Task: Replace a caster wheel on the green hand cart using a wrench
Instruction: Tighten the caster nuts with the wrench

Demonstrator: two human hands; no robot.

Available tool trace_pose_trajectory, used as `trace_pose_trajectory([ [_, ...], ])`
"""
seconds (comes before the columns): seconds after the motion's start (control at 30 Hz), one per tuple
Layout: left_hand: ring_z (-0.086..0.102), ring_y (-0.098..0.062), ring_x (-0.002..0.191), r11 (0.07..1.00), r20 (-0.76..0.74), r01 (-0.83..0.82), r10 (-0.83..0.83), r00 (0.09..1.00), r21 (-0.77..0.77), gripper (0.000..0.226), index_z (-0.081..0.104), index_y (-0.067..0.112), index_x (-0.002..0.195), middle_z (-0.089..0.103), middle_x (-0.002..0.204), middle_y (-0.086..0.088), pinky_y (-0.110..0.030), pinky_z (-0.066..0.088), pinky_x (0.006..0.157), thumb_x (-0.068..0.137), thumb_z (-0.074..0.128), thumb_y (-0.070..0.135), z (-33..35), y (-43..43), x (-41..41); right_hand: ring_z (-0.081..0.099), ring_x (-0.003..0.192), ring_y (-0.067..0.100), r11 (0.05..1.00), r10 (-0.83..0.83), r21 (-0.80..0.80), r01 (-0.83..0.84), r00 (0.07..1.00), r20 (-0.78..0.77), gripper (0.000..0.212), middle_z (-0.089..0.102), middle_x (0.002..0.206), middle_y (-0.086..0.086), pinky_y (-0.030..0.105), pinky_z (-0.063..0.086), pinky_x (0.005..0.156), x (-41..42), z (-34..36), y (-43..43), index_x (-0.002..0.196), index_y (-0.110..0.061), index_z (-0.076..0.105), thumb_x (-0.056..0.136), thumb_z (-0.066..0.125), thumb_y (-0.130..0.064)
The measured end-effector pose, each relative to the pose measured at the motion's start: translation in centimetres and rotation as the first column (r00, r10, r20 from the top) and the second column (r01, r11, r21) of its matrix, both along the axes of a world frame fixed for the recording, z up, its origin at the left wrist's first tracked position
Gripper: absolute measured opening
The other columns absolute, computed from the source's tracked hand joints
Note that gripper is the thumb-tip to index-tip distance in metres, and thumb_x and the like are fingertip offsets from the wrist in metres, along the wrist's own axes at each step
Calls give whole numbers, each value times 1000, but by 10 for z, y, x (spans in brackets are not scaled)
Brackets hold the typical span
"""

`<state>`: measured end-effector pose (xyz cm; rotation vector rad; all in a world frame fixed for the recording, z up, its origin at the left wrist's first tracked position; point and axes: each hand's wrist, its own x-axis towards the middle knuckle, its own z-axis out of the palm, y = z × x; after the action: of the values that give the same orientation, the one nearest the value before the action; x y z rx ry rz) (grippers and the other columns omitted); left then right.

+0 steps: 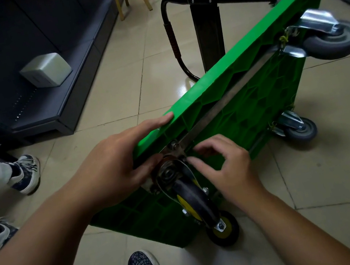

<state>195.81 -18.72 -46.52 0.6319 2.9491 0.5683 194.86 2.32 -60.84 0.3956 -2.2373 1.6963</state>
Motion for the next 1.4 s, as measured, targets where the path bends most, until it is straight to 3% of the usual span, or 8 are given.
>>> trace_pose_trajectory([
  [0.07, 68, -28, 115, 1000, 4, 6, -6, 1000, 17, 74, 32, 59, 152, 58, 147, 13, -55, 55, 95, 90, 65, 37, -1, 0, 0, 63, 93, 15, 983, 100, 169, -65, 973, -206, 17, 66, 96, -3, 31, 54, 80, -5, -2, 7, 99, -13, 72, 84, 81, -16],
  [0.2, 67, -28, 117, 1000, 3, 2, -2, 1000, 10, 74, 31, 60, 152, 58, 147, 12, -55, 55, 96, 90, 64, 37, 1, 0, 0, 61, 95, 23, 948, 200, 295, -120, 946, -256, 20, 66, 98, 3, 41, 53, 81, -15, 0, 7, 100, -8, 72, 82, 81, -10],
  [0.43, 69, -30, 114, 1000, 25, 3, -4, 1000, 17, 76, 31, 61, 151, 56, 149, 14, -55, 56, 96, 89, 66, 34, 0, -1, 0, 62, 81, 18, 972, 99, 229, -46, 970, -224, 12, 68, 83, 2, 34, 53, 69, -9, -6, 1, 84, -8, 72, 81, 83, -11],
  [0.63, 62, -15, 128, 1000, -5, -6, 6, 1000, 24, 75, 34, 58, 152, 54, 151, 15, -50, 54, 102, 90, 68, 32, 0, -1, 1, 62, 83, 17, 975, 77, 219, -26, 971, -225, 13, 69, 86, 2, 31, 53, 71, -7, -7, 1, 90, -8, 74, 83, 82, -15],
  [0.73, 64, -17, 125, 1000, -7, -2, 2, 1000, 29, 75, 34, 58, 152, 55, 150, 15, -51, 55, 100, 90, 68, 33, 0, -2, 1, 62, 90, 20, 965, 130, 255, -55, 950, -285, 18, 68, 94, 4, 33, 53, 78, -8, -9, 6, 98, -7, 72, 83, 81, -11],
  [0.93, 69, -31, 112, 1000, -6, 6, -6, 1000, 12, 74, 33, 61, 151, 62, 142, 11, -56, 56, 93, 91, 68, 36, -1, -2, -1, 63, 86, 24, 964, 124, 263, -42, 944, -307, 13, 69, 89, 6, 40, 54, 74, -11, -9, 4, 93, -4, 72, 84, 80, -10],
  [1.17, 70, -31, 109, 1000, -10, 18, -17, 1000, 10, 73, 32, 60, 151, 60, 145, 13, -56, 57, 92, 90, 66, 38, 0, 0, 0, 63, 86, 27, 959, 133, 280, -37, 934, -331, 12, 68, 90, 8, 44, 54, 74, -11, -10, 4, 93, -3, 72, 86, 78, -11],
  [1.4, 71, -33, 105, 1000, -8, 18, -18, 1000, 12, 73, 33, 59, 152, 65, 137, 7, -57, 58, 88, 90, 66, 39, 0, -1, 0, 64, 85, 23, 958, 113, 287, -7, 928, -355, 14, 70, 91, 3, 38, 54, 74, -11, -13, 3, 98, -9, 73, 89, 75, -19],
])
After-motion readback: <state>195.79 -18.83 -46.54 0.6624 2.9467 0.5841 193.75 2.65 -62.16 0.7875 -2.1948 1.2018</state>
